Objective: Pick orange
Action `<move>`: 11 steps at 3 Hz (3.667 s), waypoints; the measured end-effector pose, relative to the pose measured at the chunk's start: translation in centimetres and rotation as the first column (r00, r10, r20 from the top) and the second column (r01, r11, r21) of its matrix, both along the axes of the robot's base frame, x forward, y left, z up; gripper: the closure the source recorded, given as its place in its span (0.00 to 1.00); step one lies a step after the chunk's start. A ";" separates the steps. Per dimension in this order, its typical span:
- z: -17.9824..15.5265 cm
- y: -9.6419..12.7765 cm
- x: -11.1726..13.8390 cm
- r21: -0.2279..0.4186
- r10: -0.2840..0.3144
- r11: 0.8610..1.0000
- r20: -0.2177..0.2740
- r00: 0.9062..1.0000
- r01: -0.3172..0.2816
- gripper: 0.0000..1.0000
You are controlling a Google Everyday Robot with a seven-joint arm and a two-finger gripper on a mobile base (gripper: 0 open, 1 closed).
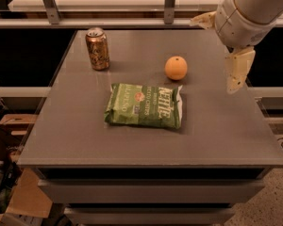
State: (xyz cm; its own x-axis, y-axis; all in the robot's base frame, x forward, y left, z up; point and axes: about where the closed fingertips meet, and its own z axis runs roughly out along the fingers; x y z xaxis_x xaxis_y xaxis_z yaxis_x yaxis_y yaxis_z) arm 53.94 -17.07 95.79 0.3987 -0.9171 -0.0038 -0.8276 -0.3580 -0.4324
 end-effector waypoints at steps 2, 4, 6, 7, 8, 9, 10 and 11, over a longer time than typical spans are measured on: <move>-1.1 0.0 3.9 -0.231 0.278 0.935 0.009 0.960 -0.269 0.00; -4.3 2.0 6.7 -0.333 0.430 0.842 -0.061 0.901 -0.425 0.00; -8.4 3.9 8.0 -0.324 0.499 0.789 -0.157 0.852 -0.522 0.00; -10.1 4.4 8.6 -0.308 0.512 0.779 -0.192 0.838 -0.546 0.00; -11.1 4.2 9.9 -0.292 0.499 0.791 -0.198 0.844 -0.537 0.18; -11.5 3.9 11.0 -0.283 0.484 0.805 -0.194 0.854 -0.521 0.41; -11.0 3.6 12.0 -0.284 0.472 0.815 -0.179 0.863 -0.504 0.64; -9.5 3.3 12.8 -0.293 0.465 0.822 -0.150 0.873 -0.488 0.87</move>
Offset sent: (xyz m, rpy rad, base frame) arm 0.0615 0.0011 -0.0184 -0.3598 -0.0615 0.4235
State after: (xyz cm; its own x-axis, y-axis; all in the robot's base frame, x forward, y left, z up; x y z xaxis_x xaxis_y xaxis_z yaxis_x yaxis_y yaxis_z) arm 66.72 -13.80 86.24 0.7956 -0.5700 0.2052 -0.5418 -0.8210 -0.1797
